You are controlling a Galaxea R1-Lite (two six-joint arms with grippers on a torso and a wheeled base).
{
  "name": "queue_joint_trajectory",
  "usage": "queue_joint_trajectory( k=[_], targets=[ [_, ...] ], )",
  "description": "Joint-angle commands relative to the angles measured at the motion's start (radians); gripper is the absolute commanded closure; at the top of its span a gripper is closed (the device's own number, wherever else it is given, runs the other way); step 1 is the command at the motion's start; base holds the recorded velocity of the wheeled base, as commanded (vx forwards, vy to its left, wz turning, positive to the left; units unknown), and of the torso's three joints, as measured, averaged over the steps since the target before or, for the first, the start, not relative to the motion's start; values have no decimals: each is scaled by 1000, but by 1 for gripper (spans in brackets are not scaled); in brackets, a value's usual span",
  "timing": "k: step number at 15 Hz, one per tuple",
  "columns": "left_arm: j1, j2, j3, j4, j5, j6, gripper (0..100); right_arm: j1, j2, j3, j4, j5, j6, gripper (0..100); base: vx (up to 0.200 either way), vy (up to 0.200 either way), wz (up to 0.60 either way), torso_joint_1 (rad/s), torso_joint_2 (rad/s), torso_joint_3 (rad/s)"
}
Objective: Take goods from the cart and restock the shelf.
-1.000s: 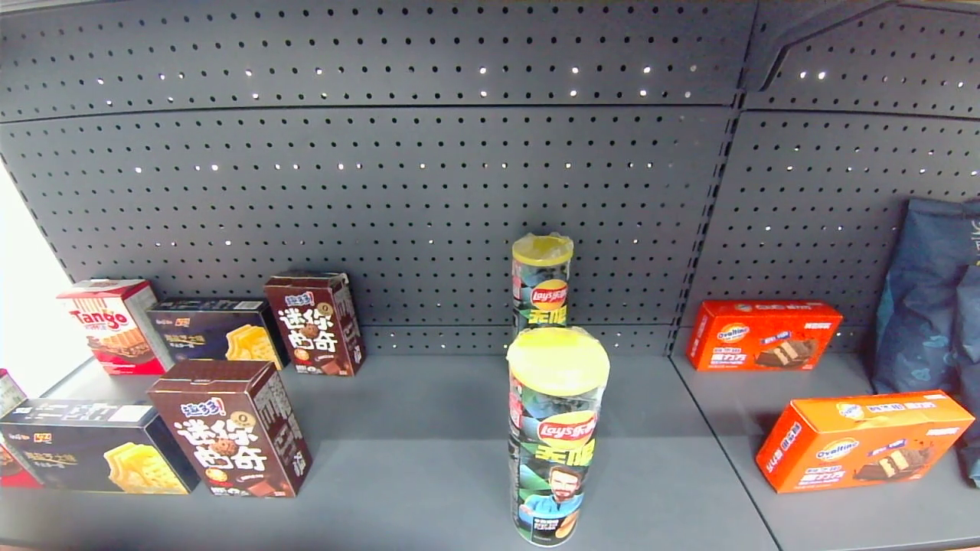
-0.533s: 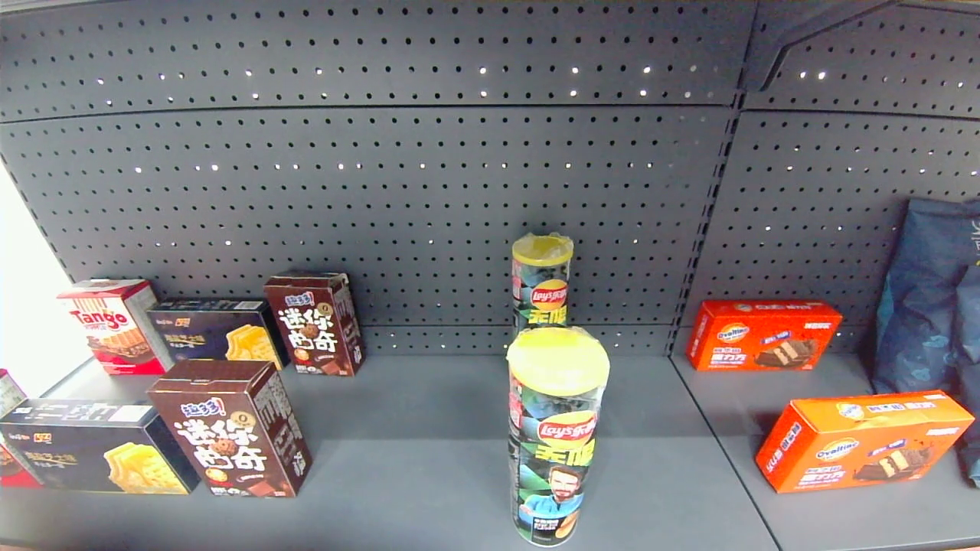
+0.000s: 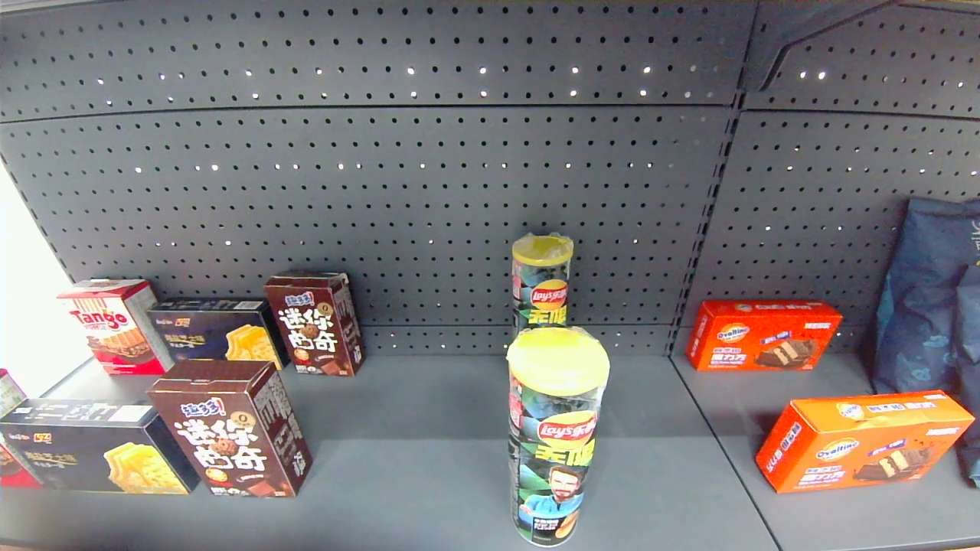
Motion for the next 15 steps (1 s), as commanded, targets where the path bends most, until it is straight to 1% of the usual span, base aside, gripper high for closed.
queue_joint_trajectory(
  k=[1,7,9,13,15],
  targets=[
    [0,-1,0,0,2,-1,0,0,1,0,0,1,-2,0,0,0,0,0,0,0],
    [0,-1,0,0,1,1,0,0,1,0,0,1,-4,0,0,0,0,0,0,0],
    [0,-1,0,0,1,1,0,0,1,0,0,1,-4,0,-200,0,0,5,2,2],
    [0,-1,0,0,-1,7,0,0,1,0,0,1,-4,0,0,0,0,0,0,0],
    [0,-1,0,0,5,1,0,0,1,0,0,1,-4,0,0,0,0,0,0,0]
  ],
)
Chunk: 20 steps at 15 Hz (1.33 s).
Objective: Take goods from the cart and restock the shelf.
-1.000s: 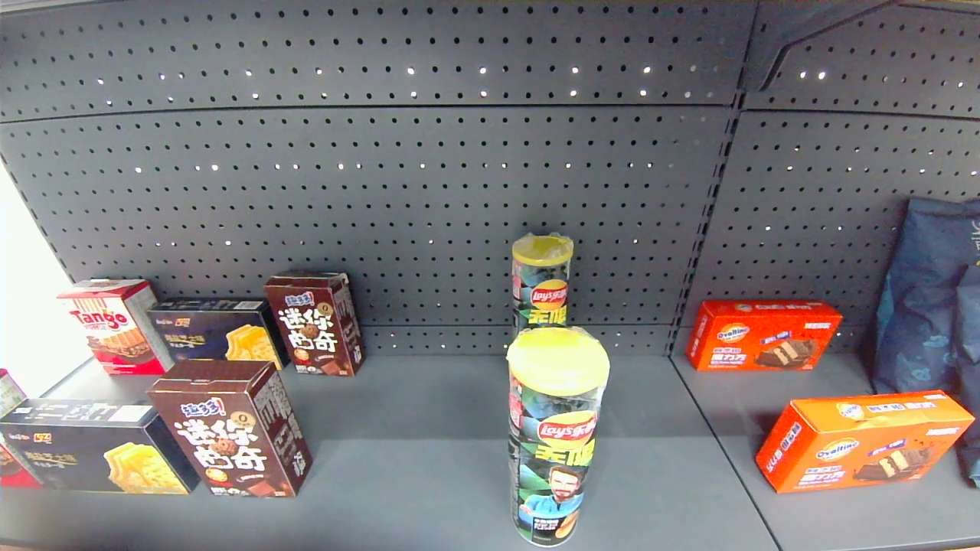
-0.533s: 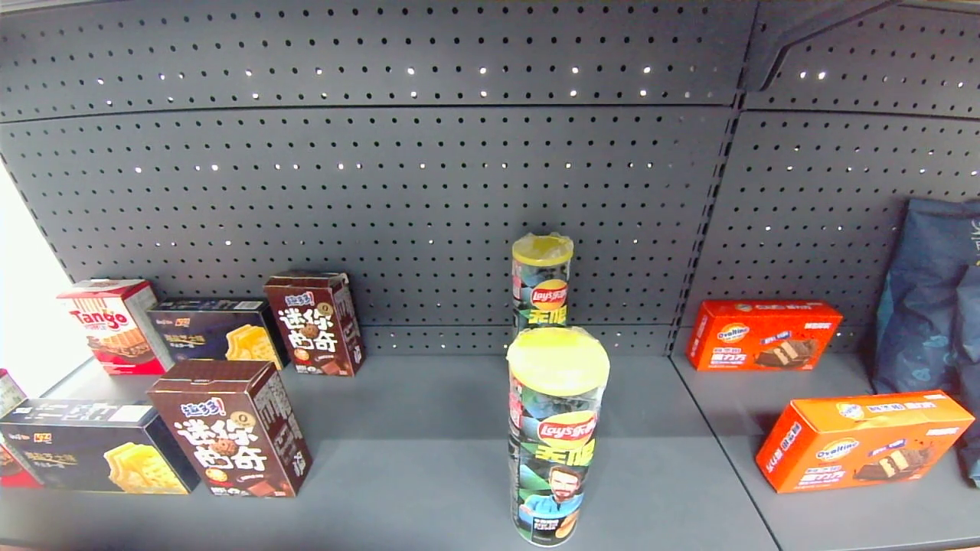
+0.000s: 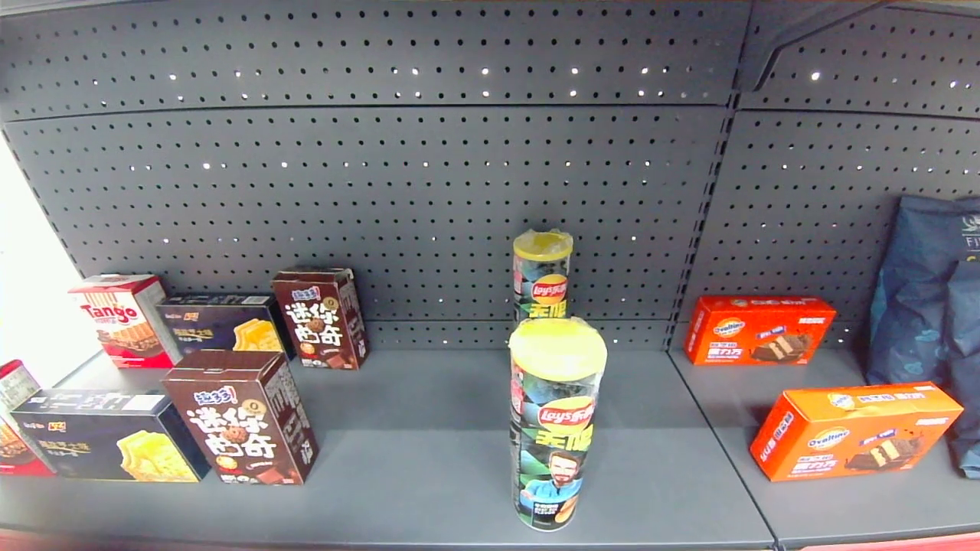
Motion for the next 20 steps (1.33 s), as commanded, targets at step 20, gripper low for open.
queue_joint_trajectory(
  k=[20],
  targets=[
    [0,0,0,0,-1,4,0,0,1,0,0,0,0,0,0,0,30,0,0,0]
  ],
)
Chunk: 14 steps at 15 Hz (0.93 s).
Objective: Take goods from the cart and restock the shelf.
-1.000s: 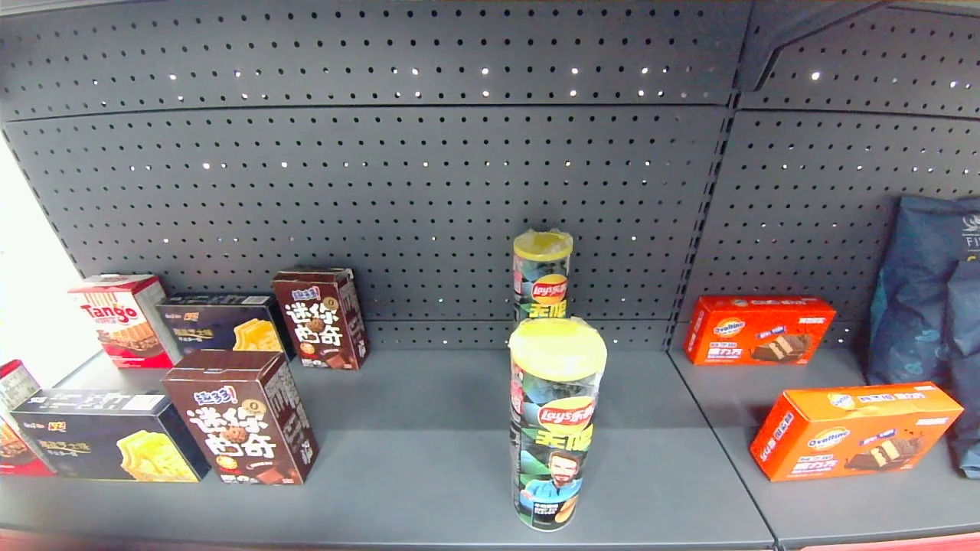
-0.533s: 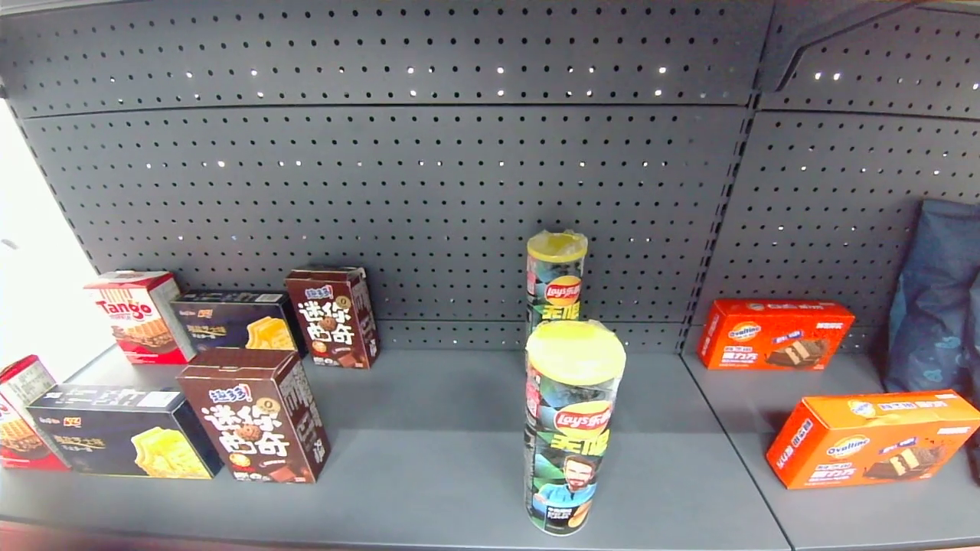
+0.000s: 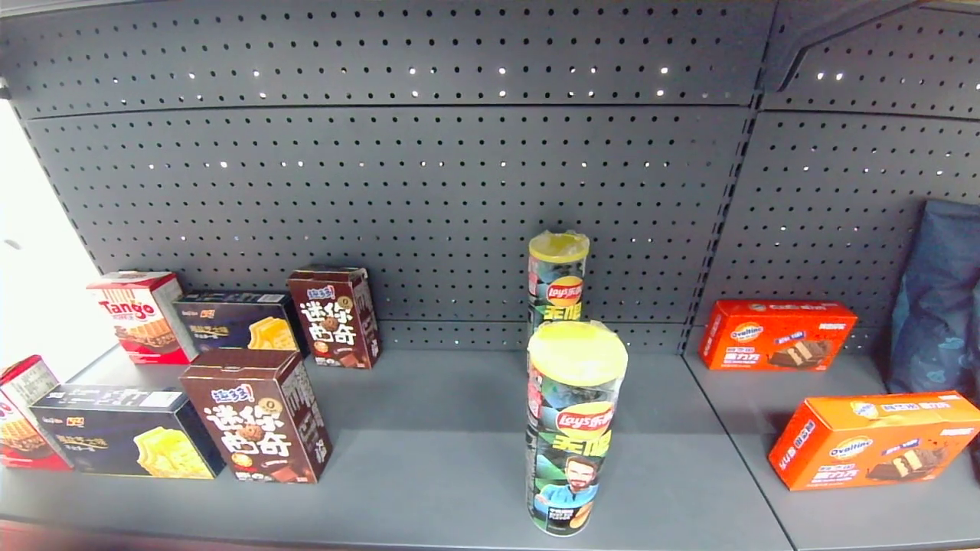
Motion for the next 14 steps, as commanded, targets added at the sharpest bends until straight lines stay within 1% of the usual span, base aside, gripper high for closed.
queue_joint_trajectory(
  k=[1,3,4,5,7,12,13,14],
  targets=[
    [0,0,0,0,0,1,0,1,1,0,0,0,0,0,0,0,0,0,0,0],
    [0,0,0,0,3,2,0,1,1,0,0,0,0,0,0,0,0,0,0,0],
    [0,0,0,0,11,-4,0,1,1,0,0,0,0,0,0,0,0,0,0,0],
    [0,0,0,0,14,-2,0,1,1,0,0,0,0,0,0,-200,0,7,7,2],
    [0,0,0,0,14,-5,0,1,1,0,0,0,0,0,0,0,0,0,0,0],
    [0,0,0,0,14,1,0,1,1,0,0,0,0,0,0,0,0,0,0,0],
    [0,0,0,0,15,-4,0,1,1,0,0,0,0,0,0,0,0,0,0,0],
    [0,0,0,0,9,2,0,1,1,0,0,0,0,0,0,0,0,0,0,0]
  ],
)
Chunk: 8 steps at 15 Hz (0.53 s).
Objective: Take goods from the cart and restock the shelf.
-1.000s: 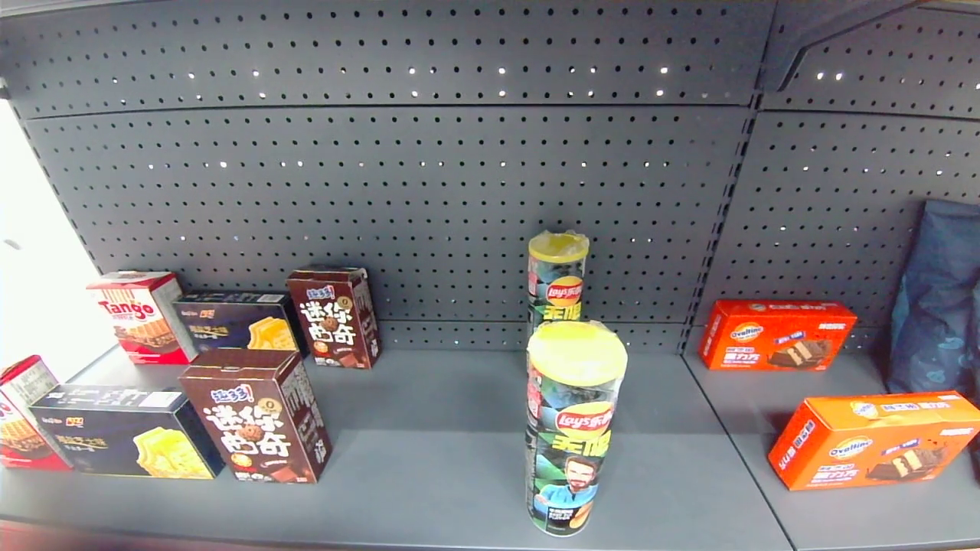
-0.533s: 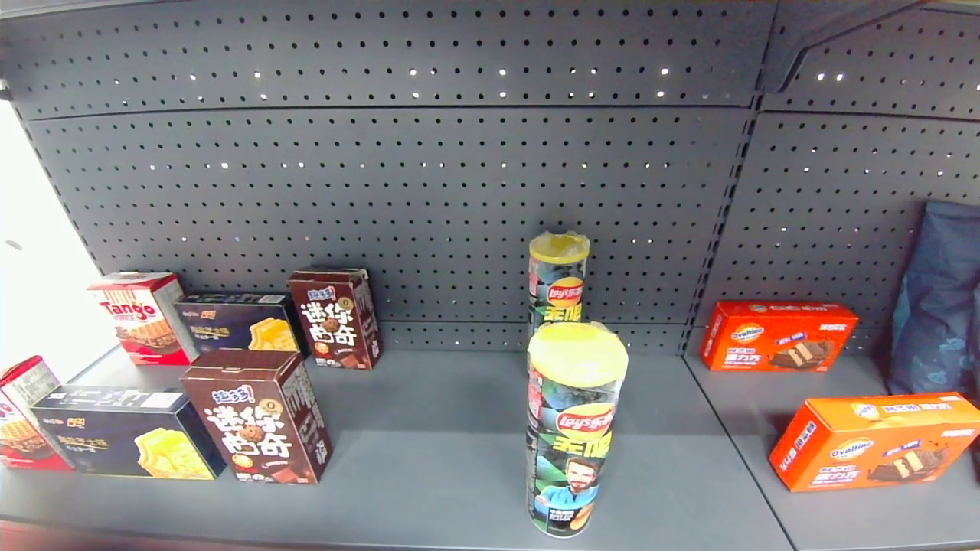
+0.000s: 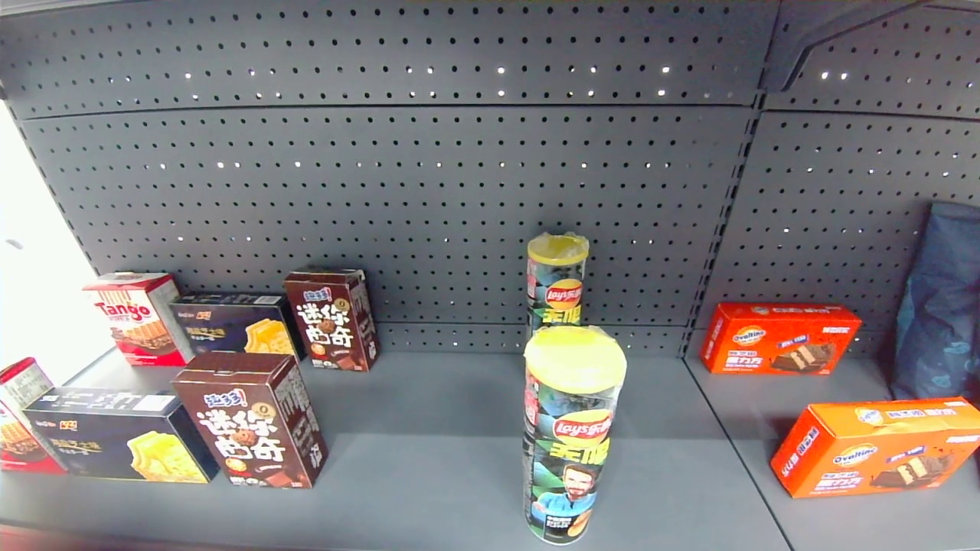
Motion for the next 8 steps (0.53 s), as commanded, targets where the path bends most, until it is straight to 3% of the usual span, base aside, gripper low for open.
queue_joint_trajectory(
  k=[1,6,8],
  targets=[
    [1,0,0,0,1,-1,0,1,1,0,0,0,0,0,0,0,0,0,0,0],
    [1,0,0,0,-3,6,0,1,1,0,0,0,0,0,0,0,0,0,0,0],
    [1,0,0,0,-1,1,0,1,1,0,0,0,0,0,0,-200,0,7,5,5]
  ],
)
